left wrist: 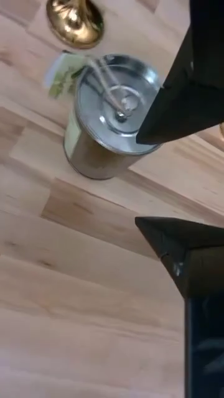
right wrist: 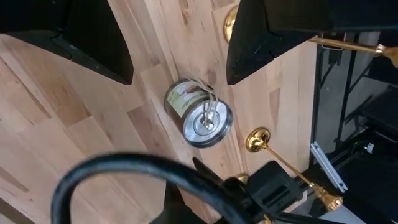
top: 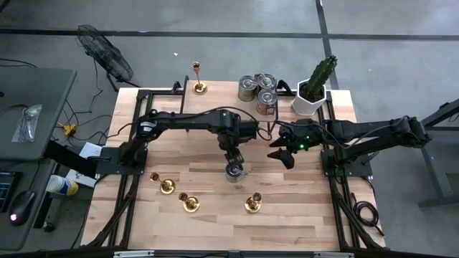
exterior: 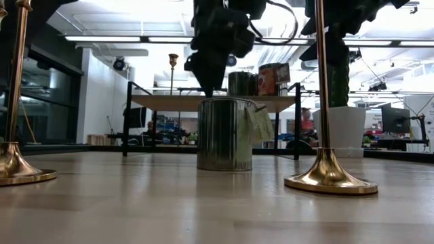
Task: Pick & Place candle stick holders
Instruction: Put the silver scented candle on the shelf
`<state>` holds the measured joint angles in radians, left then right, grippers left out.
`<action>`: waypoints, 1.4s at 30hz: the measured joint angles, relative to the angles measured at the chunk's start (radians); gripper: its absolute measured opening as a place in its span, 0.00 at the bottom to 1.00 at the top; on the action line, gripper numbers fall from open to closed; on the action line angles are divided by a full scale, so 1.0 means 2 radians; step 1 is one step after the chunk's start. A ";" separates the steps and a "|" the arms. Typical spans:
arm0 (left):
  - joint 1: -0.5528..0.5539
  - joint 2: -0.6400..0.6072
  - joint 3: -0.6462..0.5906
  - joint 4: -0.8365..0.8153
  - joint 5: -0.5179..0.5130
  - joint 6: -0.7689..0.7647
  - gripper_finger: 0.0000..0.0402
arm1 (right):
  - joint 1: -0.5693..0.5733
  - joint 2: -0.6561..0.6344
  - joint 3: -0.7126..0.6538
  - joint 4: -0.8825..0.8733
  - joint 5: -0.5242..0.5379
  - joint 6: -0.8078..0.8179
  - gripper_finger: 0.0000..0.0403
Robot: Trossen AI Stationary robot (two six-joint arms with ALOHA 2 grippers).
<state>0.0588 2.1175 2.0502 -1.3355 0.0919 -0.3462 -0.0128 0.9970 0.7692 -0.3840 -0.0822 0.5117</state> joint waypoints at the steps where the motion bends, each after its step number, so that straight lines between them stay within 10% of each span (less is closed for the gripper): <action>1: 0.000 0.003 0.000 0.001 -0.001 -0.001 0.50 | 0.000 0.000 0.000 -0.002 0.000 0.000 0.62; 42: -0.017 0.041 0.000 0.015 -0.012 0.019 0.52 | 0.000 0.000 0.000 -0.011 0.000 0.006 0.62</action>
<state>0.0254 2.1994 2.0510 -1.3050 0.0673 -0.3077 -0.0128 0.9970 0.7689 -0.4055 -0.0814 0.5247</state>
